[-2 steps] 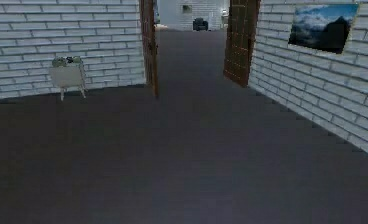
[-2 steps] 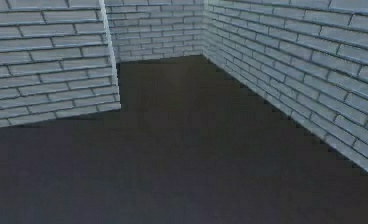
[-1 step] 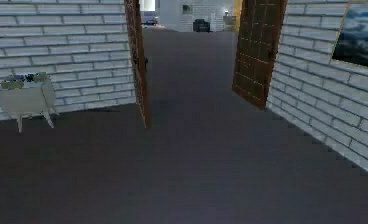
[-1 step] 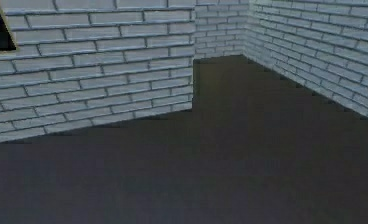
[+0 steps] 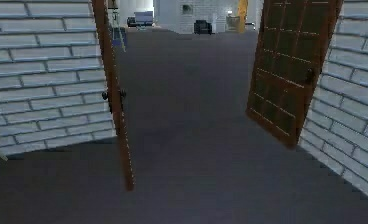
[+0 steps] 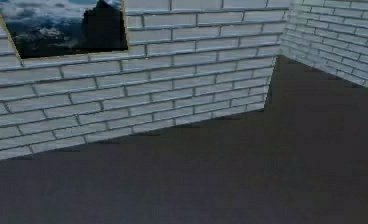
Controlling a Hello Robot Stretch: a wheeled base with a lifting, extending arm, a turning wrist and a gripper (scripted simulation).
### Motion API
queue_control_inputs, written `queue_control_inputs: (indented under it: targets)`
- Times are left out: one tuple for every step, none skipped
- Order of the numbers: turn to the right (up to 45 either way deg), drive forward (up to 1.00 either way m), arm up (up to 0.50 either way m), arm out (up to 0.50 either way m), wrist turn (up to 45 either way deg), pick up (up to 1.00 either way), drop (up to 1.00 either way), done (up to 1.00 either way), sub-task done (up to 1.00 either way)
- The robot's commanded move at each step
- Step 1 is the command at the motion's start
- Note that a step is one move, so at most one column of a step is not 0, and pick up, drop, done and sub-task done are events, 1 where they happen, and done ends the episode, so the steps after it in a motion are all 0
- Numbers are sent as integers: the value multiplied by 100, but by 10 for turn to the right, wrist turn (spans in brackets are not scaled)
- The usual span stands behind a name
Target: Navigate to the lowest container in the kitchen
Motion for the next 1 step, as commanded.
queue_control_inputs:
  targets:
    - [0, 100, 0, 0, 0, 0, 0, 0, 0]
